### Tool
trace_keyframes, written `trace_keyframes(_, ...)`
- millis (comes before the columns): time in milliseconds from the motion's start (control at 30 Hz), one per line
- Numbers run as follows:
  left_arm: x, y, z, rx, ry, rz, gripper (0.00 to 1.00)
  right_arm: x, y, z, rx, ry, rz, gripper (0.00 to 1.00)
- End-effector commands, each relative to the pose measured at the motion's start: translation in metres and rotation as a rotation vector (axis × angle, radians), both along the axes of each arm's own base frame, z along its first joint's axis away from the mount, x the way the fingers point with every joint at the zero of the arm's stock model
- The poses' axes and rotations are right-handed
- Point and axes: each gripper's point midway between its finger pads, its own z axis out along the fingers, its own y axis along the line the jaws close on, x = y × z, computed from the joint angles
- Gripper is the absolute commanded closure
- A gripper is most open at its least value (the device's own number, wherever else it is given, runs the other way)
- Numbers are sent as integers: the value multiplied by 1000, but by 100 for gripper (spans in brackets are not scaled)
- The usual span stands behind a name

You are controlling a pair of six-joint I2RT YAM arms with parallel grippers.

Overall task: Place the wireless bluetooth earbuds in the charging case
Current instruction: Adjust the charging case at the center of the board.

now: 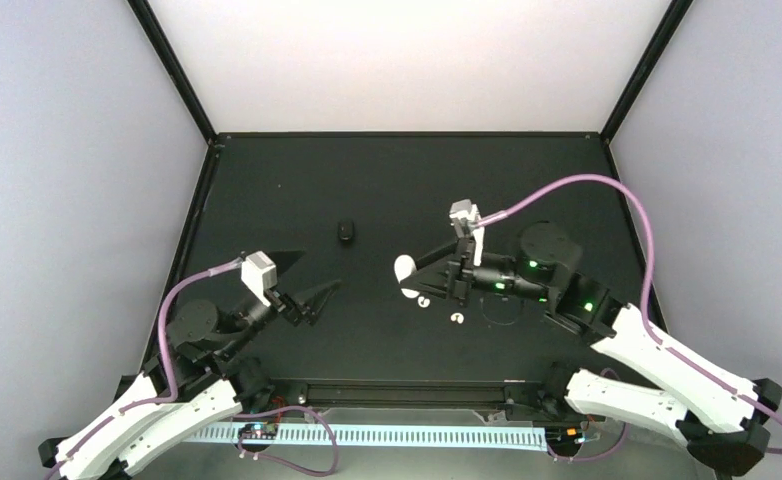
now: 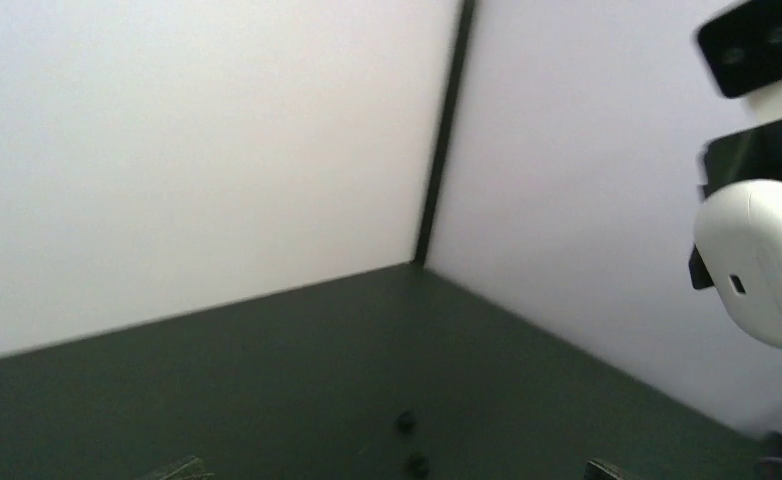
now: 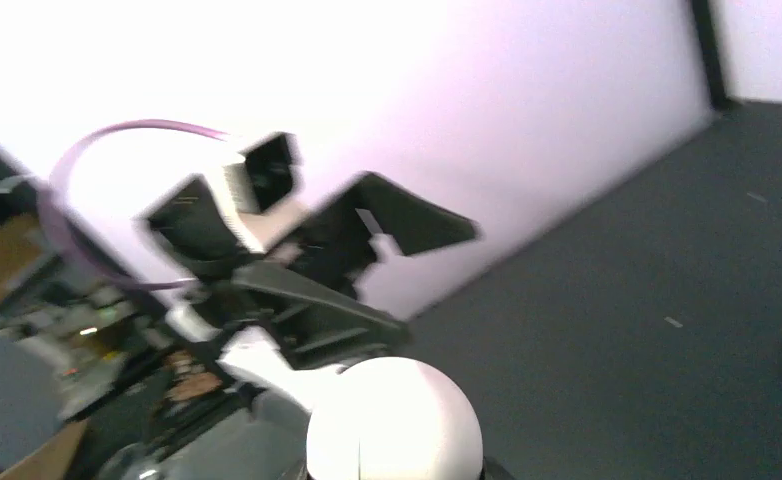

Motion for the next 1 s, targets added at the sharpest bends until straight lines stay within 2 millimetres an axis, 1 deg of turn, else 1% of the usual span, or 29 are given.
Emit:
trace_keyframes(0,-42,-18,60,-106,-240,-240,1,-52,-2,37,153,-24,307,74)
trace_keyframes(67,-52,-20,72,-147,-303,-288,1,-66,-6,53,227,-18,384,74)
trace_keyframes(133,-61,-23,82,-176,-367,-330,1,-77,-9,65,283,0,448,75)
trace_keyframes(233,-85,-36,91,-139,-486,-462,1,-93,-18,81,372,-15,537,75)
trace_keyframes(300,-94,-48,95,-93,-497,-549,1,-102,-22,87,413,-4,593,74)
trace_keyframes(367,-100,-59,98,-48,-497,-619,1,-106,-25,90,437,1,623,74)
trace_keyframes(467,-106,-60,108,-54,-559,-632,1,-107,-25,93,443,5,633,74)
trace_keyframes(600,-110,-57,122,-35,-651,-602,1,-103,-23,89,440,29,617,74)
trace_keyframes(667,-113,-61,126,-8,-690,-609,1,-100,-21,86,446,39,602,74)
trace_keyframes(767,-115,-74,126,45,-717,-632,1,-96,-20,83,462,38,583,74)
trace_keyframes(867,-119,-87,124,67,-718,-659,1,-97,-22,89,496,30,594,75)
trace_keyframes(967,-127,-94,123,65,-727,-687,1,-99,-22,93,519,31,621,74)
